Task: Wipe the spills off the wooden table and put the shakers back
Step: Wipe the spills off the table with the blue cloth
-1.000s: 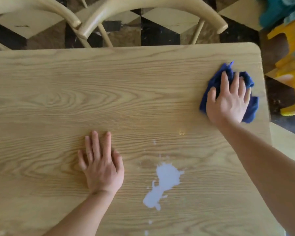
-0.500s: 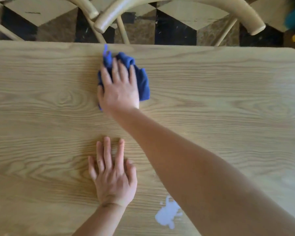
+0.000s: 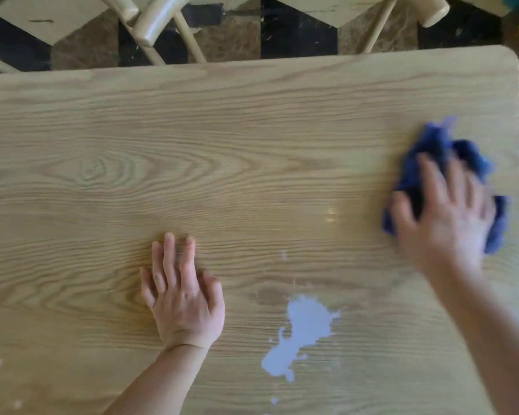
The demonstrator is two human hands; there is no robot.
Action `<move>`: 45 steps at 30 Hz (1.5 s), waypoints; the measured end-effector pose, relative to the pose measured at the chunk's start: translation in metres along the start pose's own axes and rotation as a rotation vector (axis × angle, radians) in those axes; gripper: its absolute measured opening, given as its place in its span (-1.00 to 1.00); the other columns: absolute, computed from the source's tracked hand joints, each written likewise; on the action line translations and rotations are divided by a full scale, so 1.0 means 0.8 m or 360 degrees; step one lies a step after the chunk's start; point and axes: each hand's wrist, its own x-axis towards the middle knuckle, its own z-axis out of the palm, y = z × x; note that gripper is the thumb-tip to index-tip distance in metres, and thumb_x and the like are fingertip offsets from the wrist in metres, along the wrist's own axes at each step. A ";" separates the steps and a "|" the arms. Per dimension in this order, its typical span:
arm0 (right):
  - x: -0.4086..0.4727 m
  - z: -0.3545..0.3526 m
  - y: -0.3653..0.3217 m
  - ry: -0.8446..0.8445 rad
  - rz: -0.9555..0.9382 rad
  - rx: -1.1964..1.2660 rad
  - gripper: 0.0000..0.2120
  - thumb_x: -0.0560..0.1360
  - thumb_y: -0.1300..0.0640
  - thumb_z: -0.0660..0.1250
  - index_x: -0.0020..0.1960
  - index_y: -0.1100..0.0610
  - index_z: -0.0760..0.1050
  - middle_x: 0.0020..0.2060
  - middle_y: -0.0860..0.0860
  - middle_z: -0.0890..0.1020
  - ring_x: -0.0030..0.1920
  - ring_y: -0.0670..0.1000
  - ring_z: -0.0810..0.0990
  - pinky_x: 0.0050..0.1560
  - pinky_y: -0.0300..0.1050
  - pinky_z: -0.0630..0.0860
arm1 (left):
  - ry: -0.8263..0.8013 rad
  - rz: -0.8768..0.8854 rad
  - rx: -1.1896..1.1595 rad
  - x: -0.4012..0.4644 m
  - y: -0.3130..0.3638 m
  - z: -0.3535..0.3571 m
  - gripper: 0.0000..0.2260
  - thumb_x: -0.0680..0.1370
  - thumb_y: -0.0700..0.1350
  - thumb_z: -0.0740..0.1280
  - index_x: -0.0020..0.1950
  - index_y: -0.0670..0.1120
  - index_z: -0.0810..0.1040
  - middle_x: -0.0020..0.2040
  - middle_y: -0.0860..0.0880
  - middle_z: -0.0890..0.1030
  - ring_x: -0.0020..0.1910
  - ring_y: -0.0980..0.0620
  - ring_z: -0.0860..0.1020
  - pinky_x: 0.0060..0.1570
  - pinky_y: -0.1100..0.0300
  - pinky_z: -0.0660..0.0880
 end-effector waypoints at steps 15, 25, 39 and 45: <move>-0.045 0.050 -0.221 -0.0045 -0.0025 0.0194 -0.39 0.56 -0.18 0.13 0.56 0.00 0.24 0.59 0.09 0.19 0.58 0.13 0.14 0.55 0.21 -0.01 | -0.0046 0.0000 0.0003 -0.001 -0.002 0.000 -0.44 0.53 0.00 0.09 0.54 -0.02 0.26 0.63 -0.08 0.15 0.62 -0.11 0.07 0.53 -0.23 0.02; -0.201 0.059 -0.197 -0.0338 -0.0777 0.0151 -0.46 0.60 -0.15 0.18 0.54 -0.03 0.30 0.58 0.04 0.24 0.57 0.09 0.19 0.56 0.19 0.05 | 0.0018 0.0009 -0.0141 -0.002 -0.007 0.003 -0.54 0.62 -0.10 0.09 0.54 0.04 0.27 0.63 0.00 0.16 0.63 -0.04 0.05 0.55 -0.19 -0.01; -0.056 0.028 -0.066 -0.0168 -0.0323 0.0008 -0.37 0.50 -0.30 0.12 0.54 -0.14 0.25 0.57 -0.03 0.25 0.55 0.07 0.20 0.53 0.18 0.04 | 0.0078 0.0071 -0.0249 -0.004 -0.012 0.008 -0.54 0.62 -0.04 0.05 0.53 0.04 0.29 0.62 -0.03 0.18 0.62 -0.07 0.07 0.54 -0.21 0.00; -0.159 0.014 0.017 -0.0081 0.0643 0.0182 -0.36 0.57 -0.28 0.03 0.60 -0.12 0.07 0.62 -0.07 0.07 0.60 0.01 -0.01 0.59 0.15 -0.11 | 0.0078 0.0109 -0.0268 -0.004 -0.015 0.007 -0.52 0.60 -0.05 0.02 0.55 0.04 0.26 0.63 -0.04 0.16 0.63 -0.09 0.05 0.54 -0.24 -0.02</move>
